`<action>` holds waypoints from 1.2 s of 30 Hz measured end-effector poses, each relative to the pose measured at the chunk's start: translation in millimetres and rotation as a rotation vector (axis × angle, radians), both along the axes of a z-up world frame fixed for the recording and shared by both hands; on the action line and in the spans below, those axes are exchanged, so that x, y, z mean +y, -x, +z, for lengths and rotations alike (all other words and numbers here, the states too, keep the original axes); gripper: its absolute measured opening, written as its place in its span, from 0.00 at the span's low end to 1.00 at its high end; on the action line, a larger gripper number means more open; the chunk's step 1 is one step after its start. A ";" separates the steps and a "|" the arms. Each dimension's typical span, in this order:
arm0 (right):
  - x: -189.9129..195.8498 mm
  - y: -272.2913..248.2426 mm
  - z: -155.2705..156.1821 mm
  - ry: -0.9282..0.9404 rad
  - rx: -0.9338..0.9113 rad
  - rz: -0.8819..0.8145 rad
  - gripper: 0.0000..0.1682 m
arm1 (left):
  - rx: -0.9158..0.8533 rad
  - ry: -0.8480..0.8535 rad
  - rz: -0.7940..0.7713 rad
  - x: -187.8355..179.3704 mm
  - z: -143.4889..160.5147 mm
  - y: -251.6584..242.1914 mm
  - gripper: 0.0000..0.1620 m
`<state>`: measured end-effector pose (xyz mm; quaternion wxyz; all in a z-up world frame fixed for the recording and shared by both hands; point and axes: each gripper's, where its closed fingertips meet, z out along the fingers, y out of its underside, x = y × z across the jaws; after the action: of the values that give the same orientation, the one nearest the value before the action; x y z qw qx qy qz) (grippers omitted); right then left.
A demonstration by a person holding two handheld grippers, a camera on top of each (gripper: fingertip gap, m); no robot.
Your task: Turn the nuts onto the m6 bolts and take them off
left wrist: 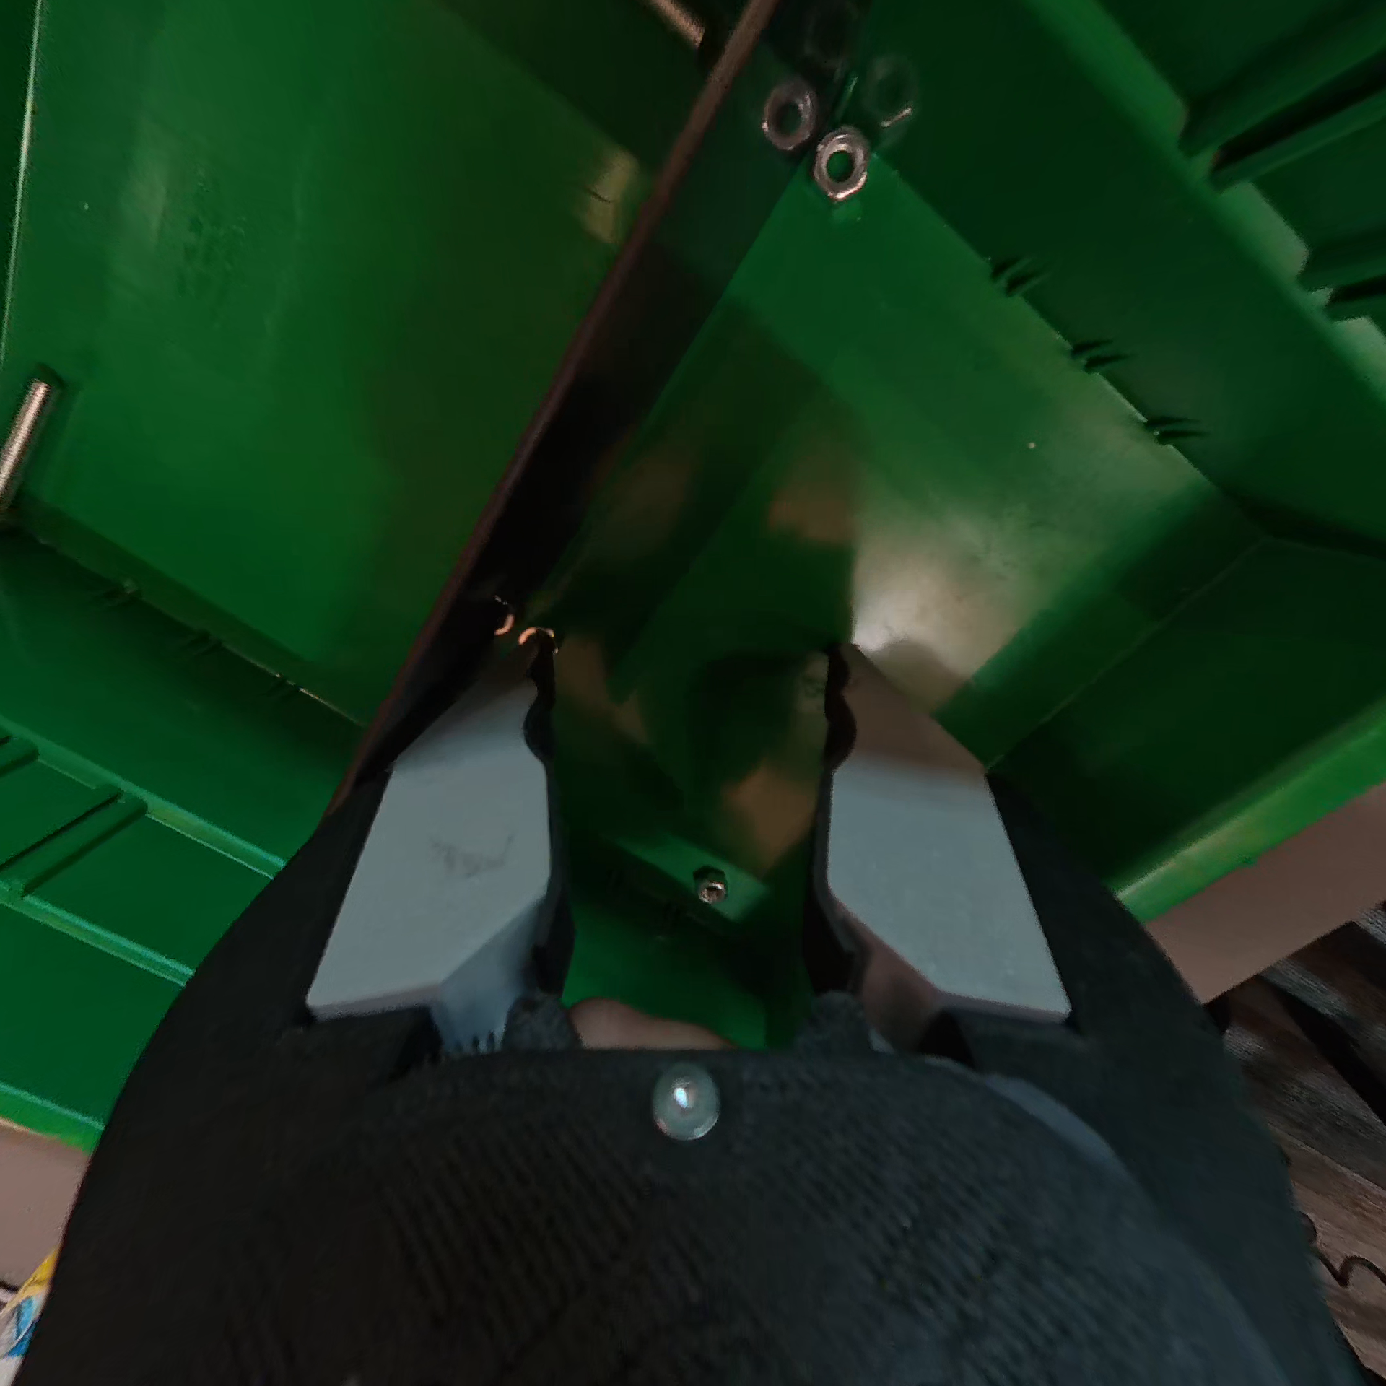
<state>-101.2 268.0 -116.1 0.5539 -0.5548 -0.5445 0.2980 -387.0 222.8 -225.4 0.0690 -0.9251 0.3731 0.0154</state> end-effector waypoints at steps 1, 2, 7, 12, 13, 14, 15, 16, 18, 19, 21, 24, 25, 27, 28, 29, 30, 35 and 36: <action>0.6 -0.2 -0.1 -0.001 -0.001 -0.002 0.20 | -0.002 0.003 0.001 0.2 -0.1 0.0 0.44; 1.0 -0.4 0.2 -0.001 0.000 -0.004 0.20 | -0.004 0.003 0.002 0.3 -0.2 0.0 0.44; 2.1 -1.3 1.9 0.005 0.009 -0.006 0.20 | -0.046 0.029 0.014 -4.2 -0.6 -6.0 0.54; -0.3 -0.7 2.8 -0.002 0.009 0.000 0.20 | -0.106 0.064 0.021 -17.9 1.9 -15.7 0.60; -0.7 -0.7 3.1 -0.002 0.010 0.001 0.20 | -0.114 0.069 0.017 -21.3 2.7 -17.3 0.58; -1.3 -0.6 3.5 -0.002 0.011 0.003 0.20 | -0.117 0.074 0.011 -25.1 3.1 -18.5 0.56; -1.9 -0.5 3.8 -0.003 0.012 0.005 0.20 | -0.121 0.080 0.005 -29.0 3.5 -20.2 0.55; -2.4 -0.5 4.2 -0.004 0.013 0.006 0.20 | -0.126 0.086 0.001 -32.4 3.8 -22.0 0.56; -3.2 -0.2 4.8 -0.008 0.014 0.007 0.20 | -0.128 0.095 -0.011 -37.8 4.5 -24.0 0.53; -3.4 -0.2 5.0 -0.009 0.014 0.007 0.19 | -0.126 0.092 -0.019 -38.6 5.0 -24.1 0.48; -3.3 -0.4 5.5 -0.013 0.014 0.004 0.19 | -0.090 0.059 -0.010 -33.7 5.3 -18.0 0.44; -2.1 -1.1 6.1 -0.014 0.016 0.000 0.19 | -0.081 -0.015 -0.004 -24.1 13.3 -13.1 0.36; -1.5 -1.3 6.0 -0.013 0.016 -0.001 0.19 | -0.088 -0.045 -0.003 -20.7 17.5 -13.0 0.35; -1.2 -1.2 5.6 -0.010 0.015 -0.001 0.19 | -0.085 -0.100 0.012 -13.4 25.6 -8.8 0.32; -1.4 -1.0 5.3 -0.009 0.014 0.000 0.19 | -0.080 -0.116 0.030 -10.4 27.7 -5.7 0.31; -1.9 -0.6 5.1 -0.010 0.013 0.002 0.19 | -0.071 -0.114 0.053 -9.3 27.3 -2.0 0.29; -2.5 -0.3 4.9 -0.012 0.011 0.003 0.19 | -0.063 -0.092 0.071 -11.1 24.2 0.9 0.27; -2.8 0.1 4.3 -0.019 0.005 0.003 0.19 | 0.003 -0.021 0.046 -15.2 9.8 5.2 0.25; -2.5 0.0 4.5 -0.017 0.006 0.002 0.19 | 0.005 -0.019 0.030 -14.1 9.4 3.5 0.24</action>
<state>-101.2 265.4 -111.6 0.5600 -0.5486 -0.5458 0.2958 -390.5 208.6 -216.0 0.0767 -0.9298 0.3593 0.0223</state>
